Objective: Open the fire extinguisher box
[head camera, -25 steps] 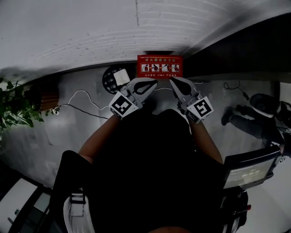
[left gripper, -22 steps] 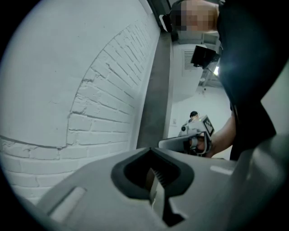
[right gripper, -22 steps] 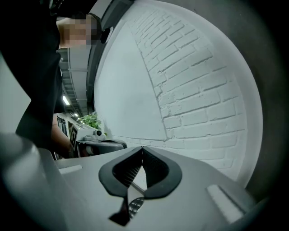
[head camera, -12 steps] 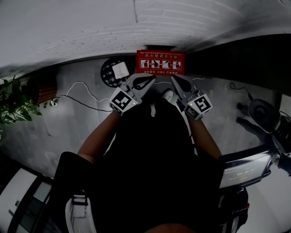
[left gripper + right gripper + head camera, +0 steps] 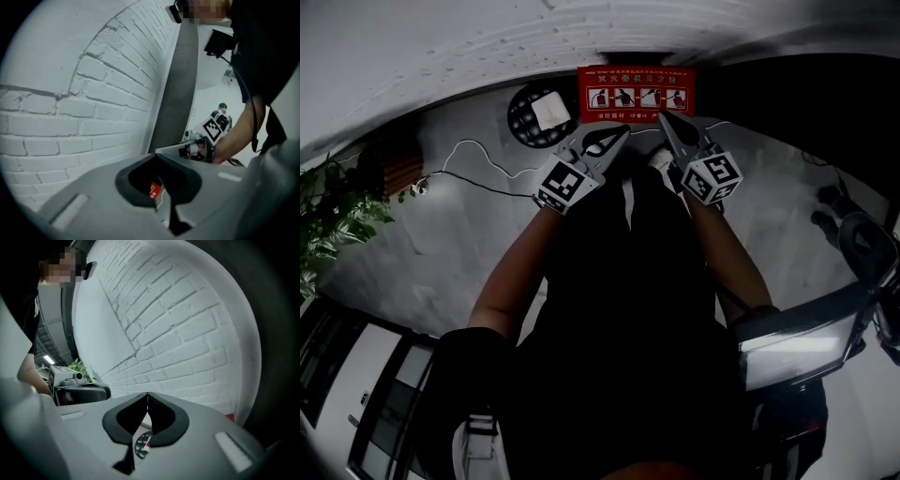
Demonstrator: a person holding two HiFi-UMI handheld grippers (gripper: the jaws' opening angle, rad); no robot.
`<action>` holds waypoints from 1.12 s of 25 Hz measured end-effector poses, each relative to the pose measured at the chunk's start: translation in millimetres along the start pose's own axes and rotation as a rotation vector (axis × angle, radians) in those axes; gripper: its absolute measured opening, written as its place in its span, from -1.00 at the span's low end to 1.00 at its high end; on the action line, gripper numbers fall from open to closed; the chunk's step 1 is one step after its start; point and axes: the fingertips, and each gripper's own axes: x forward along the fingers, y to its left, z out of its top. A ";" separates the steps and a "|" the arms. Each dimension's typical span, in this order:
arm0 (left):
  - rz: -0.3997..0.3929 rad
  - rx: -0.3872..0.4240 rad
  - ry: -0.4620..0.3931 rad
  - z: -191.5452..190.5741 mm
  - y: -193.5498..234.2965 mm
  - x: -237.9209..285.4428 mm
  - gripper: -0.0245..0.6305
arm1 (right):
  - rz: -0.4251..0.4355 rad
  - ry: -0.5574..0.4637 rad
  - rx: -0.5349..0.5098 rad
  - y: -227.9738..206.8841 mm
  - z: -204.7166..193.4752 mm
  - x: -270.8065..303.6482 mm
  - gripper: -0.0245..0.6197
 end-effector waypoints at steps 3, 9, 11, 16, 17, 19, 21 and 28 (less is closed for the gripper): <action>0.018 -0.008 0.037 -31.3 7.4 18.5 -0.92 | -0.043 0.012 0.091 -31.0 -35.7 4.7 -0.90; 0.023 -0.034 0.115 -85.6 6.7 41.0 -0.92 | -0.172 -0.082 0.382 -84.4 -103.7 -8.9 -0.90; 0.017 -0.029 0.134 -99.1 3.6 45.7 -0.92 | -0.209 -0.082 0.444 -95.6 -130.6 -11.9 -0.90; 0.033 -0.048 0.163 -125.2 12.5 64.8 -0.92 | -0.254 -0.070 0.579 -117.5 -182.7 -5.4 -0.88; 0.036 -0.050 0.168 -129.7 14.8 70.4 -0.92 | -0.255 -0.064 0.611 -121.2 -192.9 -2.1 -0.87; 0.037 -0.049 0.179 -136.6 17.5 81.6 -0.92 | -0.264 -0.049 0.665 -129.0 -211.6 3.3 -0.80; 0.035 -0.050 0.188 -142.5 17.4 90.5 -0.92 | -0.278 -0.042 0.705 -135.6 -226.3 6.3 -0.75; 0.043 -0.080 0.227 -175.1 9.3 100.3 -0.92 | -0.272 0.007 0.791 -149.2 -270.2 14.3 -0.52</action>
